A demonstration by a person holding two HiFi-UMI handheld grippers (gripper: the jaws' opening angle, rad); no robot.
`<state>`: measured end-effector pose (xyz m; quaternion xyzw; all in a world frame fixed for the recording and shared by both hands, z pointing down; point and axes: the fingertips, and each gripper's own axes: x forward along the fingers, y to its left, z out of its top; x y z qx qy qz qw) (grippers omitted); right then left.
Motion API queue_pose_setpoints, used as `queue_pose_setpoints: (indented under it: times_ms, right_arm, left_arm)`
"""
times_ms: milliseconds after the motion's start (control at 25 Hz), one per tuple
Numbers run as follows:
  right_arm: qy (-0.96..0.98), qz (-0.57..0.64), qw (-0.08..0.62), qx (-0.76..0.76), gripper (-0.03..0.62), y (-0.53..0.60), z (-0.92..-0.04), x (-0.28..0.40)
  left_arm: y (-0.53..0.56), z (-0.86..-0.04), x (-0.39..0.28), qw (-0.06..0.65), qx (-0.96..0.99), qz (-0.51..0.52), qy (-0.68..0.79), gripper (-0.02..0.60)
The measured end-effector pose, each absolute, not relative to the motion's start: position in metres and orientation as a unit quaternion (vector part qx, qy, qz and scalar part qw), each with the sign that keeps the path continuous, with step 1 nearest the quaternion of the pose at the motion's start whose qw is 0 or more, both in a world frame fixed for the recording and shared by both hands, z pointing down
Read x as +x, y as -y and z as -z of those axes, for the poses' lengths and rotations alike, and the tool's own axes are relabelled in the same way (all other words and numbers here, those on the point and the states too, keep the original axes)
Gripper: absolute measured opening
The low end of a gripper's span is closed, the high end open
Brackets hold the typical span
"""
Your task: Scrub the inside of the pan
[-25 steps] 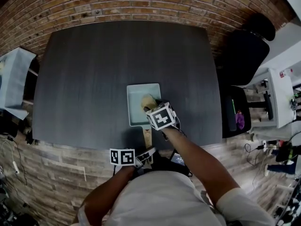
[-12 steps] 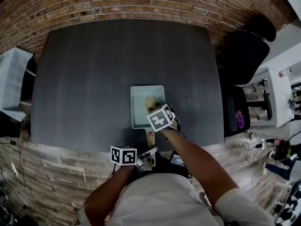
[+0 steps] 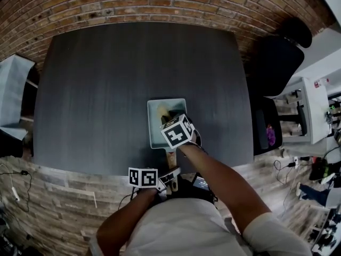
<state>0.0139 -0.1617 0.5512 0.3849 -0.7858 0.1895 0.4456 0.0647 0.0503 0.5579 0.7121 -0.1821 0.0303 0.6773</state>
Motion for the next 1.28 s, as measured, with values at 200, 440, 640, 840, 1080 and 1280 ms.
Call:
queue_pose_setpoints:
  times_ms: [200, 440, 640, 840, 1080, 1280]
  right_arm:
    - [0.790, -0.135, 0.474, 0.363, 0.109, 0.182, -0.559, -0.012]
    - [0.781, -0.061, 0.531, 0.322, 0.102, 0.191, -0.574, -0.019]
    - [0.762, -0.061, 0.553, 0.331, 0.098, 0.199, -0.578, 0.001]
    - [0.739, -0.061, 0.577, 0.344, 0.099, 0.200, -0.580, 0.024]
    - [0.719, -0.062, 0.598, 0.349, 0.100, 0.200, -0.579, 0.048]
    - [0.713, -0.057, 0.609, 0.343, 0.101, 0.202, -0.576, 0.058]
  left_arm:
    - [-0.051, -0.557, 0.064, 0.688, 0.703, -0.023, 0.181, 0.094]
    - [-0.050, -0.557, 0.061, 0.691, 0.699, -0.016, 0.185, 0.087]
    - [-0.047, -0.557, 0.054, 0.690, 0.693, 0.003, 0.210, 0.084]
    - [-0.046, -0.558, 0.049, 0.687, 0.691, 0.012, 0.226, 0.084]
    - [-0.045, -0.557, 0.047, 0.685, 0.690, 0.015, 0.234, 0.084]
    - [-0.043, -0.557, 0.046, 0.681, 0.692, 0.017, 0.240, 0.084]
